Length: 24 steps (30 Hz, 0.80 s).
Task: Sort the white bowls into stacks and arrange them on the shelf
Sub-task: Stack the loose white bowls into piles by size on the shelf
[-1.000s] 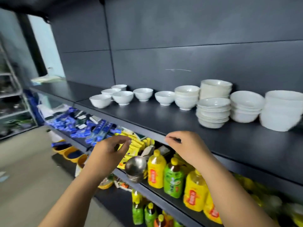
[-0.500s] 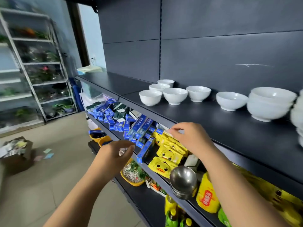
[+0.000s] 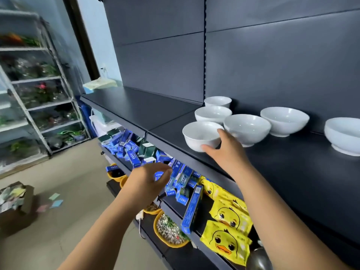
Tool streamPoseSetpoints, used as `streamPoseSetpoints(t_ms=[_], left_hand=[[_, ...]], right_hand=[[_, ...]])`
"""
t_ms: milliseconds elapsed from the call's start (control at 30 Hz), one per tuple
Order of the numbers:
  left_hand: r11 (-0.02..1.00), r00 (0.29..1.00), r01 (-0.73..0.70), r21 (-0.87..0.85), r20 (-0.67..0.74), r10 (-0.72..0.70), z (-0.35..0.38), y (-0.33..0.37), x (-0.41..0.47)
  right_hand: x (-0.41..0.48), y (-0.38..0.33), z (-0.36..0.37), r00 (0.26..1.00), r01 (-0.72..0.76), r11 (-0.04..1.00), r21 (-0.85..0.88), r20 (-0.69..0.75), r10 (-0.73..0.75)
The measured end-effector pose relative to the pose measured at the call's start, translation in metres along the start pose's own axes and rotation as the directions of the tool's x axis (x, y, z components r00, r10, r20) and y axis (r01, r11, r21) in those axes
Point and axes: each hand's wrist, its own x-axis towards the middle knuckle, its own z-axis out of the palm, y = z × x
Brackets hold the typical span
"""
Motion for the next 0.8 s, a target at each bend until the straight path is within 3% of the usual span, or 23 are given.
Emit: streamPoseSetpoints(t_ms=[133,367,500,667,800], left_hand=[[0.997,0.998,-0.045,-0.056,0.035,0.047,0.017,-0.025,0.050],[0.951,0.951,-0.270,-0.150,0.116,0.288,0.048,-0.062,0.139],[0.921,0.905,-0.345,-0.181,0.196,0.378,0.062,-0.078,0.169],[0.836,0.824,-0.532,-0.132,0.148,0.548,0.076,-0.091,0.176],[0.800,0.782,-0.592,-0.098,0.169,0.600,0.076,-0.095,0.174]], right_hand=[[0.016,0.010,0.020,0.998,-0.027,1.000,0.010,-0.057,0.027],[0.019,0.009,0.040,0.966,-0.047,0.999,0.011,-0.254,0.048],[0.014,-0.004,0.045,0.936,-0.149,0.985,0.093,-0.307,0.170],[0.012,-0.018,0.056,0.864,-0.284,0.955,0.086,-0.408,0.293],[0.012,-0.024,0.061,0.781,-0.360,0.901,0.243,-0.450,0.433]])
